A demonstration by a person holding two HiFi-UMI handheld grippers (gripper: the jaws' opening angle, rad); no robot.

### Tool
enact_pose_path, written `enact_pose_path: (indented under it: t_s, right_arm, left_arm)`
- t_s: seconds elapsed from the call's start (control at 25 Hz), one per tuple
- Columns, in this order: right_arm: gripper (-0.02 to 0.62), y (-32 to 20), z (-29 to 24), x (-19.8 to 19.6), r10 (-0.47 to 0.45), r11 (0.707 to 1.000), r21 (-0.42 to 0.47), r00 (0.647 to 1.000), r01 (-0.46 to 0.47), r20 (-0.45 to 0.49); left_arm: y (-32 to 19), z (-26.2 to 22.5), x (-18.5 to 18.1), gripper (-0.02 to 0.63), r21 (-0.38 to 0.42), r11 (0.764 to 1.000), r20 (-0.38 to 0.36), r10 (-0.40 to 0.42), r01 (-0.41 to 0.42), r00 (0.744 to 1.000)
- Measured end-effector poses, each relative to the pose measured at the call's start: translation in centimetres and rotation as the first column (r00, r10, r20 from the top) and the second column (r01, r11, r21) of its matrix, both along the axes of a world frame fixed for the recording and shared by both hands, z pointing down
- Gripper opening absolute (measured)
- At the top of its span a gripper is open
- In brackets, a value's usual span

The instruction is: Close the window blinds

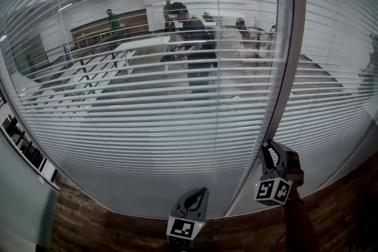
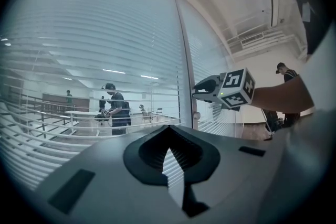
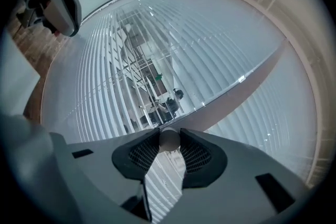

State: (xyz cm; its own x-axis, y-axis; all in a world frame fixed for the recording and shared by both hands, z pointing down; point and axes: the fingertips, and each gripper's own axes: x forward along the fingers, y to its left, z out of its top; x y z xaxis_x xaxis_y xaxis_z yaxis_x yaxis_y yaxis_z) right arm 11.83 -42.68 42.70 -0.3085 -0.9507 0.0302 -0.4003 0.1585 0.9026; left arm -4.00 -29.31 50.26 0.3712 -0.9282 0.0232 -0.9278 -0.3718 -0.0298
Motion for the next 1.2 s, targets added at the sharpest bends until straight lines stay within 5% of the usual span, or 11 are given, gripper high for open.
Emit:
enact_pose_path:
  t_s: [0.32,0.56,0.96,1.2]
  right_arm:
    - [0.127,0.0,-0.5,0.3,0.013,0.995,-0.096,0.97,0.011,0.242]
    - [0.127,-0.2,-1.0,0.7,0.059,0.98,-0.194,0.884,0.037,0.464]
    - [0.127,-0.9,-0.6,1.7,0.17,0.923,-0.34,0.605,0.178,0.778]
    - [0.127,-1.2,-0.5,2.3,0.278,0.856,-0.378,0.303,0.353,0.912]
  left_arm:
    - [0.2,0.1,-0.2,-0.002,-0.005,1.0,-0.006,0.003,-0.003,1.0]
    - [0.4,0.0,-0.3,-0.002,-0.007,1.0,-0.012,0.007,-0.007,1.0]
    - [0.7,0.0,-0.6,-0.002,-0.002,1.0,-0.018,0.015,-0.015,1.0]
    - [0.8,0.1,-0.7,-0.002,-0.001,1.0,-0.019,0.021,-0.021,1.0]
